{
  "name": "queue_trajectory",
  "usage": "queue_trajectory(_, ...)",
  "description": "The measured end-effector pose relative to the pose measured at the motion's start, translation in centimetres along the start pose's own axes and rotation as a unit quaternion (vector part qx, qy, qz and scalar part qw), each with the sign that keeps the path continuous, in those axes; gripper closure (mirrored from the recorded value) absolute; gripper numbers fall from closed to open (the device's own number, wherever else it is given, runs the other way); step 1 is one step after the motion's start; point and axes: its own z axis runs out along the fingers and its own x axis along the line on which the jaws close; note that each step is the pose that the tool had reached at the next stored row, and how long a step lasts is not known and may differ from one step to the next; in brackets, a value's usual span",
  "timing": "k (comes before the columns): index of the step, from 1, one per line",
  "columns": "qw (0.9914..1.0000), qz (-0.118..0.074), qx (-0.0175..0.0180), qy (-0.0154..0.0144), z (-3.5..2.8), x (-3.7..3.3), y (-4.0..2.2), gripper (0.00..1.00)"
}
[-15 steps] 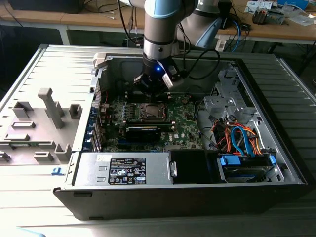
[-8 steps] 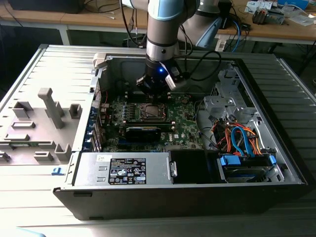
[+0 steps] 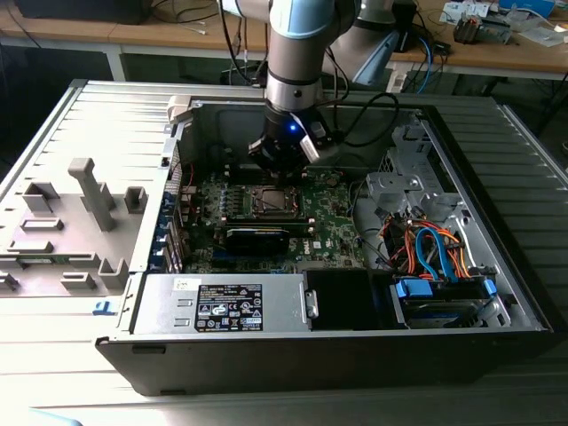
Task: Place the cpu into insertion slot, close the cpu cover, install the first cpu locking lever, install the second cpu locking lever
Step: 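Install the first cpu locking lever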
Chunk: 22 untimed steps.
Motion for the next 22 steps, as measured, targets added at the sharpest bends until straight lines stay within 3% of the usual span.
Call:
queue_trajectory(1,1.0,0.0,-0.0001,-0.0004,-0.19,-0.01,0.0,0.89)
queue_trajectory(2,1.0,0.0,-0.0008,-0.0004,-1.58,0.08,-0.32,0.89)
queue_trajectory(3,1.0,-0.001,-0.0006,-0.0003,-0.79,0.98,-0.23,0.89)
queue_trajectory(4,0.99983,-0.018,0.0003,-0.0001,-0.61,1.09,0.18,0.89)
queue_trajectory(5,0.99979,-0.021,0.0002,-0.0002,-0.51,1.05,0.43,0.89)
queue_trajectory(9,0.99979,-0.021,0.0003,-0.0001,-0.26,1.05,0.42,0.89)
queue_trajectory(16,0.99979,-0.021,0.0003,-0.0001,-0.19,1.01,-0.02,0.89)
queue_trajectory(22,0.99978,-0.021,0.0028,0.0016,-0.06,0.22,-0.14,0.89)
